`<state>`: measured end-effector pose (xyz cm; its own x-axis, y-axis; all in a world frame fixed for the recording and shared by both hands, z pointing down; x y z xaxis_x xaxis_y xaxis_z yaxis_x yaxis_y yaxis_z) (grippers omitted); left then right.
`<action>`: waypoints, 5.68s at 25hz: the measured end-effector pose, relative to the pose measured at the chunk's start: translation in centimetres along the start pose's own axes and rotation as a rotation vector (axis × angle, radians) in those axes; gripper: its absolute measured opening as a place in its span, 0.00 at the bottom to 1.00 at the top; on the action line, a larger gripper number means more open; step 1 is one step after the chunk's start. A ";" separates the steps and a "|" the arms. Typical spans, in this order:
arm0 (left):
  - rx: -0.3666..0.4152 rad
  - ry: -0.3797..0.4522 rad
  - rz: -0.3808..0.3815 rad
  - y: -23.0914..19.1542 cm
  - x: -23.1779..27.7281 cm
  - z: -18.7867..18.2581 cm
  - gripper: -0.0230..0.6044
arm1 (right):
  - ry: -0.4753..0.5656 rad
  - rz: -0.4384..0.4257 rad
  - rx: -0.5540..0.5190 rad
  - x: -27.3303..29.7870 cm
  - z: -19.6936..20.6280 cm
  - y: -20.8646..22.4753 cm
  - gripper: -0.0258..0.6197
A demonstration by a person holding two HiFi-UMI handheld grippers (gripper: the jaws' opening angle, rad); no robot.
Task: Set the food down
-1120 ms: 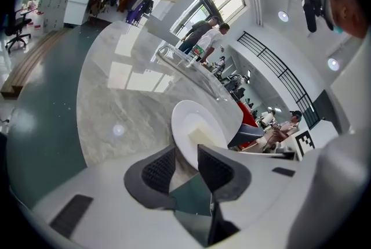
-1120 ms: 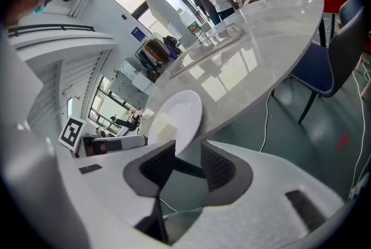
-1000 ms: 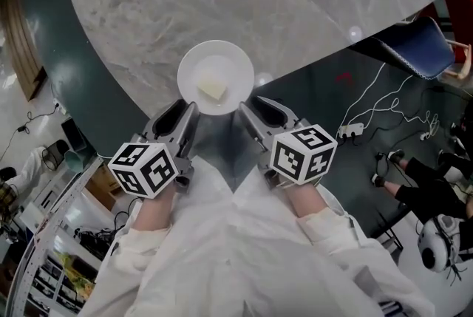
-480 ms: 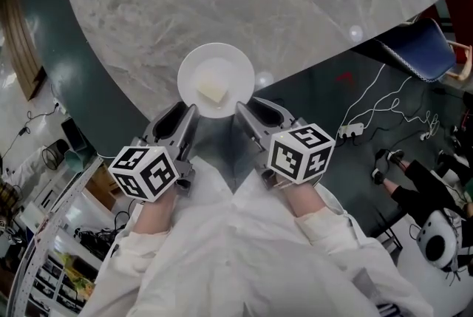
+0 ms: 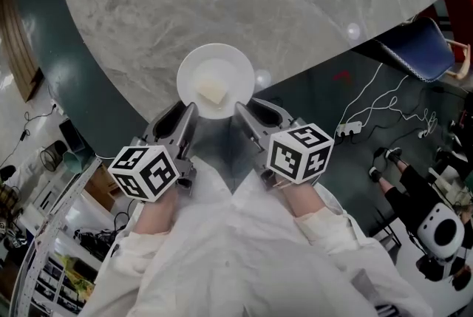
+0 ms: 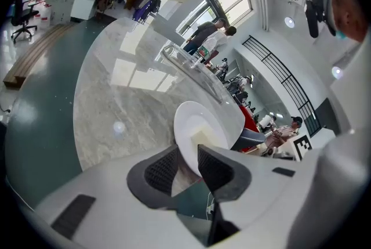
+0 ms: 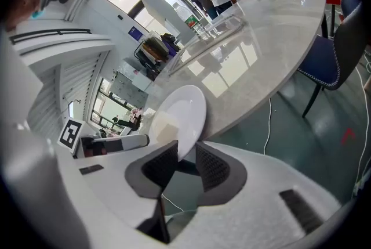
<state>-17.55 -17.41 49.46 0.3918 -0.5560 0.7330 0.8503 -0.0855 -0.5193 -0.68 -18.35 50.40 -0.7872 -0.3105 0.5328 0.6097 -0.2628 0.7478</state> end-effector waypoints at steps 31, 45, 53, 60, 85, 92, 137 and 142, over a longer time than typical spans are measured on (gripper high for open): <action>0.103 0.033 0.062 1.2 -1.1 -1.8 0.14 | 0.104 0.020 0.047 -1.6 -1.2 -1.7 0.13; 0.176 0.071 0.134 2.7 -1.2 -5.0 0.14 | 0.180 0.059 -0.007 -2.5 -3.6 -3.0 0.13; 0.197 0.118 0.130 4.5 0.3 -8.6 0.14 | 0.193 0.034 -0.055 -2.5 -8.1 -2.2 0.13; 0.178 0.164 0.101 7.2 2.8 -11.7 0.14 | 0.167 0.007 -0.111 -2.9 -13.7 -0.1 0.13; 0.051 0.295 -0.047 10.1 8.5 -20.4 0.14 | 0.009 -0.108 -0.200 0.5 -26.7 3.9 0.13; 0.016 0.292 -0.084 9.3 9.3 -20.7 0.14 | -0.039 -0.109 -0.212 2.0 -27.7 4.6 0.13; 0.106 0.110 -0.179 6.3 17.9 -27.3 0.14 | -0.204 0.033 -0.266 8.9 -33.8 8.7 0.16; 0.109 0.101 -0.189 6.1 18.1 -27.3 0.14 | -0.199 0.055 -0.271 9.0 -33.7 8.6 0.16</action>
<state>-14.85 -50.61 47.56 0.1897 -0.6188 0.7623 0.9403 -0.1088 -0.3224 0.55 -54.22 48.24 -0.7391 -0.1538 0.6558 0.6328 -0.4921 0.5978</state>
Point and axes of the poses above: the fingertips, and each gripper's own axes: x forward along the fingers, y to its right, z out of its underside, the point moved 5 cm from there along -x, backward along the fingers, and after that the axes turned 9 degrees about -z, right-handed, at the moved point
